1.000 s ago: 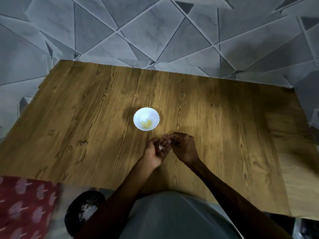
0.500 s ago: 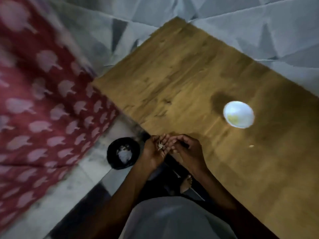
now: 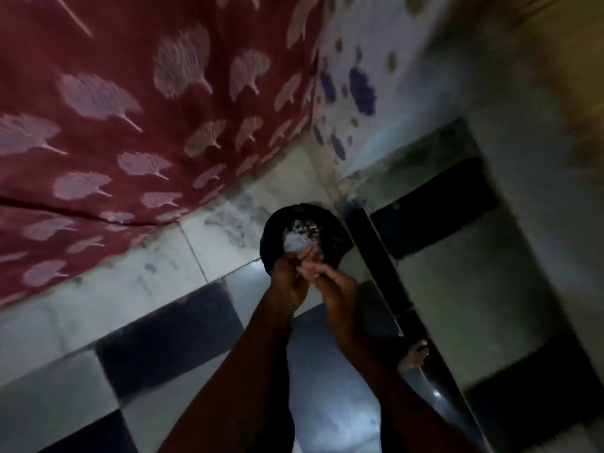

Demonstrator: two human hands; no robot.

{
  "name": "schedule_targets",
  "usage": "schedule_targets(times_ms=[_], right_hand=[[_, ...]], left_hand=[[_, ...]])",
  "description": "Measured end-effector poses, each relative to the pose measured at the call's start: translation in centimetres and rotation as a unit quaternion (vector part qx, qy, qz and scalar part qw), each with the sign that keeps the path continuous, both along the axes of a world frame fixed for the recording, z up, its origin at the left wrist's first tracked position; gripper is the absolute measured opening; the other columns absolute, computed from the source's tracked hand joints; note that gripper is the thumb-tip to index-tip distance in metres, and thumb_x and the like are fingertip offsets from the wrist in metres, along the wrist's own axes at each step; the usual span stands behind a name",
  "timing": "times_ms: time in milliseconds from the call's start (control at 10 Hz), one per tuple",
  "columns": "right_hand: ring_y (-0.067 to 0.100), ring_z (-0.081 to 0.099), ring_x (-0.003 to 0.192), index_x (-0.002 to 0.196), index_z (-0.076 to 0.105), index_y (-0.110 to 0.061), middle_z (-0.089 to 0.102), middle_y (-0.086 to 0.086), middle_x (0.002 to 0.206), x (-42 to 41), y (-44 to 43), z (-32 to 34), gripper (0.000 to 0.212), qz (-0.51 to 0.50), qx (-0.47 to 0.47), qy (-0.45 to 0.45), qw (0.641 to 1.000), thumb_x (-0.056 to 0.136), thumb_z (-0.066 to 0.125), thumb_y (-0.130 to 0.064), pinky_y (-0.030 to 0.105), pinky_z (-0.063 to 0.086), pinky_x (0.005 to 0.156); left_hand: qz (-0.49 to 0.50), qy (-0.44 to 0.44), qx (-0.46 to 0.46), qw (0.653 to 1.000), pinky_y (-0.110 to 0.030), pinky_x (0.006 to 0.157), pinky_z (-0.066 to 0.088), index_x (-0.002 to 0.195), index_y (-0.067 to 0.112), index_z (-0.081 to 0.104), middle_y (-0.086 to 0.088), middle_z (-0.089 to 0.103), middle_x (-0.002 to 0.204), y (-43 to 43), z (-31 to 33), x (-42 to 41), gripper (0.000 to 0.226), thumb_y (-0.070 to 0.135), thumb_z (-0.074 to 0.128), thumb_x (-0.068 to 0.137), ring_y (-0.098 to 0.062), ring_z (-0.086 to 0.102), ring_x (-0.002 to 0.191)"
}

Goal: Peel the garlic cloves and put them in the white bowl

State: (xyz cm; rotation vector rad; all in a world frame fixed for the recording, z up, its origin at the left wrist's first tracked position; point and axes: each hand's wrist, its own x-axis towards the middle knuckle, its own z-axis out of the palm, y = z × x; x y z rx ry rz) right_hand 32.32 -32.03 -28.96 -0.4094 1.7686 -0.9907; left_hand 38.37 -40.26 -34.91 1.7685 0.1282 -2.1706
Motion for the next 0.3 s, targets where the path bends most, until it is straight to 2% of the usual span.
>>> schedule_targets(times_ms=[100, 200, 300], right_hand=[[0.000, 0.062, 0.107, 0.123, 0.066, -0.012, 0.067, 0.001, 0.124, 3.4, -2.2, -10.8, 0.026, -0.010, 0.054, -0.075, 0.996, 0.101, 0.054, -0.017, 0.029, 0.046, 0.105], [0.020, 0.050, 0.130, 0.141, 0.041, -0.001, 0.043, 0.021, 0.148, 5.7, -4.0, -19.4, 0.038, -0.058, 0.070, -0.103, 0.991, 0.104, 0.039, -0.007, 0.003, 0.046, 0.080], [0.016, 0.043, 0.132, 0.143, 0.039, -0.008, 0.045, 0.002, 0.141, 5.5, -6.7, -27.6, 0.057, -0.077, 0.101, -0.156, 0.980, 0.098, 0.054, -0.038, 0.002, 0.040, 0.087]], left_hand=[[0.027, -0.001, -0.001, 1.000, -0.037, 0.105, 0.033, 0.108, -0.002, 0.058, -0.025, 0.063, 0.104, -2.5, -13.0, 1.4, 0.045, 0.023, 0.021, 0.105, -0.034, 0.055, 0.110], [0.033, 0.093, -0.065, 0.993, -0.041, 0.113, 0.027, 0.132, -0.012, 0.045, -0.035, 0.062, 0.113, -3.1, -25.2, 3.1, 0.068, 0.041, 0.012, 0.106, -0.041, 0.058, 0.113], [-0.003, -0.020, 0.021, 1.000, -0.043, 0.118, 0.022, 0.151, 0.006, 0.027, -0.018, 0.038, 0.151, -4.8, -26.0, 3.2, 0.064, 0.047, 0.027, 0.102, -0.037, 0.042, 0.136]])
